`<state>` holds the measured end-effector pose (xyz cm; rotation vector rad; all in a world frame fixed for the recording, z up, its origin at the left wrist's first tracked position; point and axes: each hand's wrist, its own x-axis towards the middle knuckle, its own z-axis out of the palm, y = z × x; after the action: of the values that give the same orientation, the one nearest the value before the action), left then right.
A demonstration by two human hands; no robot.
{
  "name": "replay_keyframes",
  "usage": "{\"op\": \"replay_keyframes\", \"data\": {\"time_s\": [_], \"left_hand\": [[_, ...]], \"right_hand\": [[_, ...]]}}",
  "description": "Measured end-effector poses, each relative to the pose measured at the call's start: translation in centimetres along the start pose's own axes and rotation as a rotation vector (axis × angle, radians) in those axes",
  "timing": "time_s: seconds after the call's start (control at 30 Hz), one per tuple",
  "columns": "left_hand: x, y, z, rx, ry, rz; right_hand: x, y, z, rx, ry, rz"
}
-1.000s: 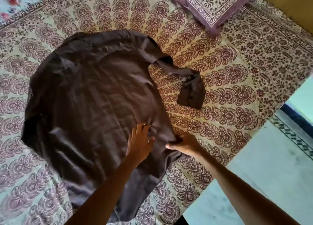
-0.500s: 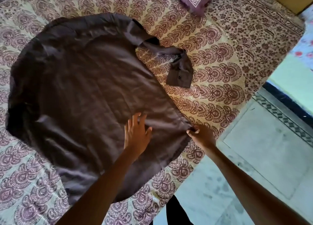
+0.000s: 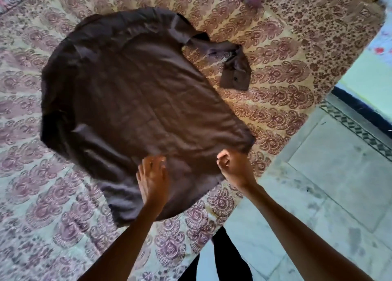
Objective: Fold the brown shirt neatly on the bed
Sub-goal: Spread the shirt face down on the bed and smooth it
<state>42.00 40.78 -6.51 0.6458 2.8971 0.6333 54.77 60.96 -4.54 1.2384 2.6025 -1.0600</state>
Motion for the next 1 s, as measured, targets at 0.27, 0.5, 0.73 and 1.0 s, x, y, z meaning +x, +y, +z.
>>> {"op": "replay_keyframes", "data": {"time_s": [0.27,0.5,0.73,1.0], "left_hand": [[-0.8,-11.6,-5.0,-0.222,0.032,-0.909],[-1.3,-16.4,-5.1,-0.397,-0.243,-0.823],[-3.1,-19.4,-8.8,-0.909,-0.513,-0.828],[0.9,-22.2,-7.6,-0.867,-0.288,-0.794]], "right_hand": [[-4.7,-9.9,10.7,0.013,-0.266,-0.204],[-9.2,-15.3,17.6,0.045,-0.319,-0.279],[-11.2,-18.2,20.5,-0.096,-0.213,-0.193],[-12.3,-21.7,23.6,-0.352,-0.212,-0.146]]}}
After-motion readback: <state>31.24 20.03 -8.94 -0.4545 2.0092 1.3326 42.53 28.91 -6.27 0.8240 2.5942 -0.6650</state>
